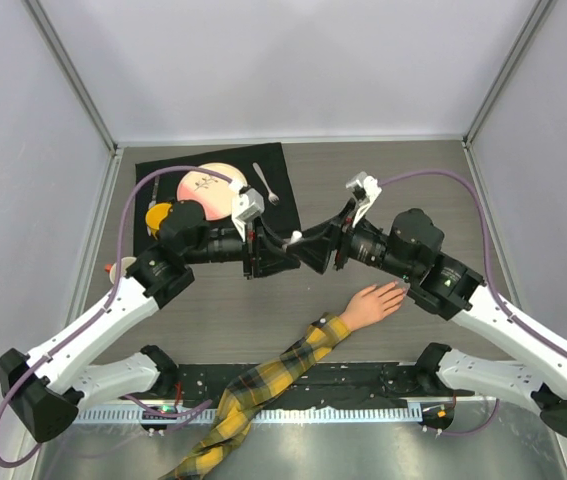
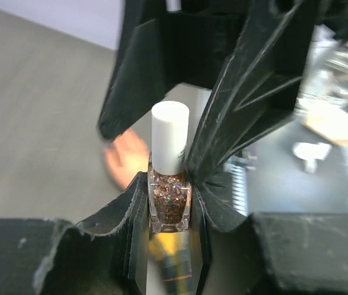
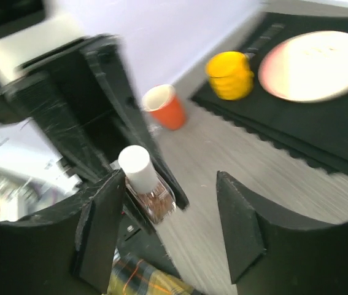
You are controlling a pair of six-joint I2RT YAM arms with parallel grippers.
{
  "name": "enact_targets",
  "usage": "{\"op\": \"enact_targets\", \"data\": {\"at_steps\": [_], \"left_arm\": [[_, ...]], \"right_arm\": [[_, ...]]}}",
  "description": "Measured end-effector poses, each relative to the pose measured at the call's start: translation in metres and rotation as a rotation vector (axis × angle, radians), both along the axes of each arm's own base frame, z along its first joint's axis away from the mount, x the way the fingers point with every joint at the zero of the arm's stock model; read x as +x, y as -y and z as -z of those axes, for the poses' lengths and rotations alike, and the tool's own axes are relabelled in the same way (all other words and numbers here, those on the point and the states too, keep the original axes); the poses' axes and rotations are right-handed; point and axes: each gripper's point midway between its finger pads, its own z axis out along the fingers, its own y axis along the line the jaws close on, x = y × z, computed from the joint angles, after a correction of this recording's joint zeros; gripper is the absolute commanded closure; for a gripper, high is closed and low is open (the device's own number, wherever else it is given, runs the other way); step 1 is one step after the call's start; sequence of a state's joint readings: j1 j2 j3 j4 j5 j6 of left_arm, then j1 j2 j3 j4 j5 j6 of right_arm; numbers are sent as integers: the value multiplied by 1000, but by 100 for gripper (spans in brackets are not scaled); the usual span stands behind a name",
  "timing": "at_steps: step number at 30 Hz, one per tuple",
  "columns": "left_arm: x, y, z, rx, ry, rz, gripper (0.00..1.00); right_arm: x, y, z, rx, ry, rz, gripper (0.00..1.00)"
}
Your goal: Paint the nails
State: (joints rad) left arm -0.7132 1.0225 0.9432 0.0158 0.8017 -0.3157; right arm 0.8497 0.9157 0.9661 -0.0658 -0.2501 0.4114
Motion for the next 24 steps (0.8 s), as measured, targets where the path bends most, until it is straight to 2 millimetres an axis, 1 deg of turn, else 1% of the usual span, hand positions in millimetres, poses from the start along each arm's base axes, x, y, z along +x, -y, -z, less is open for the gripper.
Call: {"op": "enact_targets", "data": {"at_steps": [2,4,7,9,10,13,16,17,18,21,24], "left_arm": [[15,-3,1,25,37,-89,100],[31,-8,6,58,63,-180,100],[47,-15,16,105,78,-276,100],[54,-19,19,125,89,-317,100],[57,-21,20,131,93,-334,100],[60,-27,18,134,110,-374,100],[59,-32,14,122,128,-395,100],[59,-34,14,123,129,-400,100],[58,-35,15,122,130,-405,100],[60,-37,16,123,132,-419,100],[61,-37,16,125,132,-421,100]], "right_arm": [[13,5,2,-26,-53,95,33],[23,6,-2,-54,-94,186,33],[30,-9,-17,-92,-128,280,34],[34,-23,-25,-112,-149,321,38],[38,-28,-26,-130,-160,352,40],[48,-39,-19,-179,-193,436,43],[51,-44,-3,-231,-216,500,48],[51,-43,1,-243,-223,517,51],[50,-42,4,-250,-231,527,57],[49,-40,7,-249,-246,542,65],[47,-38,8,-232,-256,545,68]]}}
